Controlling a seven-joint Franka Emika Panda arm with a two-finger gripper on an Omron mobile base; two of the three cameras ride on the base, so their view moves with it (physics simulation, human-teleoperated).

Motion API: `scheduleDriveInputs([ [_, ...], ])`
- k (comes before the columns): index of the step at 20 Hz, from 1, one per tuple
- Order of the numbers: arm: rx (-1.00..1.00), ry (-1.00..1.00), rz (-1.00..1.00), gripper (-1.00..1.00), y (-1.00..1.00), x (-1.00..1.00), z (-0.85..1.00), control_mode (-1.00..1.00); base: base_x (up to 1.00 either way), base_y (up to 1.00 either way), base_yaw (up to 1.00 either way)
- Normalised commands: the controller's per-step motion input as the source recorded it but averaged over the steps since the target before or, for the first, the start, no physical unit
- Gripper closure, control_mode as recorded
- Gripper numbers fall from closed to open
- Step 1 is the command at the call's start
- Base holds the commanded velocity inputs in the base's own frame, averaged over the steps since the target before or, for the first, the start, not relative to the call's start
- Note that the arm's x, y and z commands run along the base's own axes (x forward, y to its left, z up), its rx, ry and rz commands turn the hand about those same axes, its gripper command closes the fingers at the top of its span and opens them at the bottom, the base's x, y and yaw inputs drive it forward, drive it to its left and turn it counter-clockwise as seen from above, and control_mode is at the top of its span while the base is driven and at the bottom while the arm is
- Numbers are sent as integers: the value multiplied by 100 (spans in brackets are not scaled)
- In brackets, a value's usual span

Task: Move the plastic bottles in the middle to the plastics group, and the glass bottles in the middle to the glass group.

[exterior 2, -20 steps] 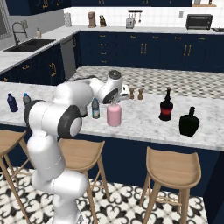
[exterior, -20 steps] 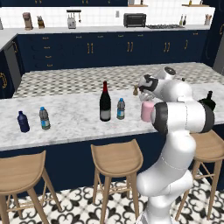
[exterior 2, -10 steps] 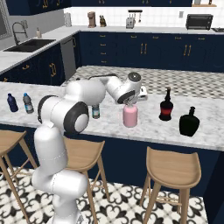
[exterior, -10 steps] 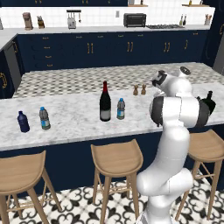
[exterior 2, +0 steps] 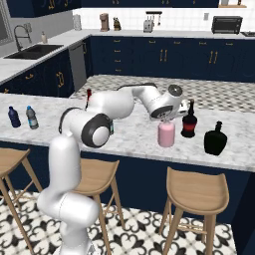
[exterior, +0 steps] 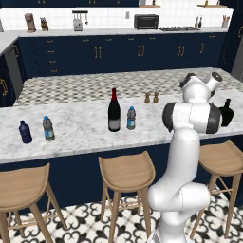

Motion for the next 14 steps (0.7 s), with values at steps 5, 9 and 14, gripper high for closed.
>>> scheduleDriveInputs([
  [5,0,0,0,100,-65,18,0,-100,0,0,0],
  [9,0,0,0,100,-48,22,0,-100,0,0,0],
  [14,0,0,0,100,-25,25,-3,-100,0,0,0],
])
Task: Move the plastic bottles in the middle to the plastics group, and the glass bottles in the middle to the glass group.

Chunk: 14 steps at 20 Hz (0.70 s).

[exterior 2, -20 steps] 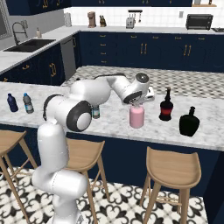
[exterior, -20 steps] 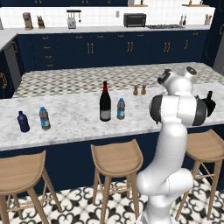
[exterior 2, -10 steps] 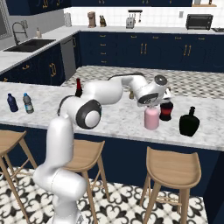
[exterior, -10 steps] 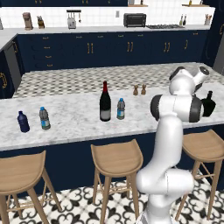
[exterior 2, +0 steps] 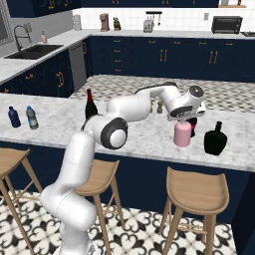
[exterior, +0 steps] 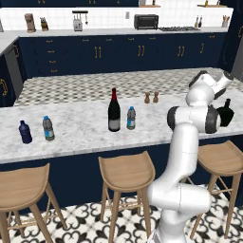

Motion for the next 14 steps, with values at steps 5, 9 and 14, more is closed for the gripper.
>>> scheduleDriveInputs([
  [5,0,0,0,100,-9,6,-21,-100,0,0,0],
  [9,0,0,0,100,0,-1,-54,-100,0,0,0],
  [14,0,-1,0,100,1,0,-54,-100,0,0,0],
])
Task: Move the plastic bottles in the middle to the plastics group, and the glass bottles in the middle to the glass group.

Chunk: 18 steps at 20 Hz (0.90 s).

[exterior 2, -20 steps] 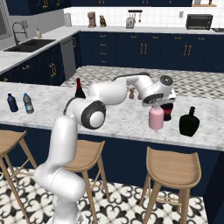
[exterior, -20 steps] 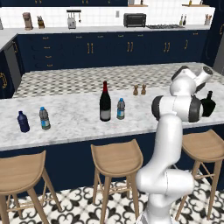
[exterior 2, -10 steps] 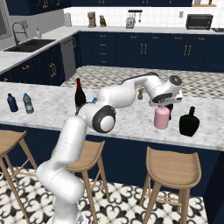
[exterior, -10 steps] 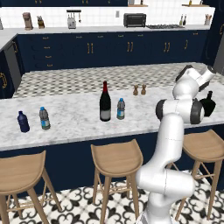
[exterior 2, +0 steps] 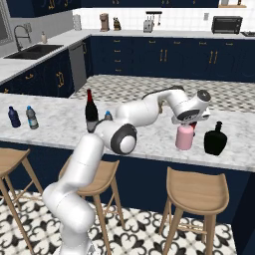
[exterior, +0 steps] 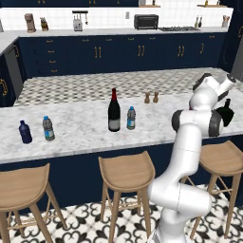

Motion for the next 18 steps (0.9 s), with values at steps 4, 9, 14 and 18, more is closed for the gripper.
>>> scheduleDriveInputs([
  [4,0,0,0,100,0,6,-13,-100,0,0,0],
  [9,0,0,0,100,0,-13,-3,-100,0,0,0],
  [14,0,0,0,-100,0,0,0,-100,0,0,0],
  [18,0,0,0,-100,0,0,0,-100,0,0,0],
])
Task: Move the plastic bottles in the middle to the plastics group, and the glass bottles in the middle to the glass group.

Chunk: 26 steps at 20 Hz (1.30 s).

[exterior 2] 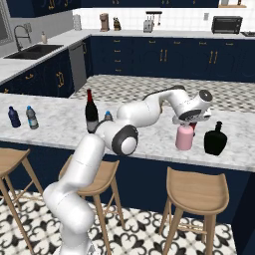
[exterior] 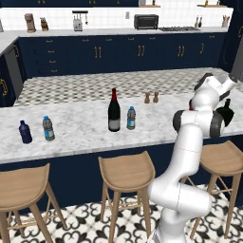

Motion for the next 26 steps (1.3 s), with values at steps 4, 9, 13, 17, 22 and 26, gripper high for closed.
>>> scheduleDriveInputs([
  [4,0,0,0,-100,2,0,0,-100,0,0,0],
  [9,0,0,0,-100,23,-11,18,-100,0,0,0],
  [13,-1,-1,0,-100,36,-42,31,-100,0,0,0],
  [17,-2,-2,0,-100,50,-60,5,-100,0,0,0],
  [22,-2,-4,1,-100,66,-64,0,-100,0,0,0],
  [26,0,-10,1,-100,71,-59,0,-100,0,0,0],
])
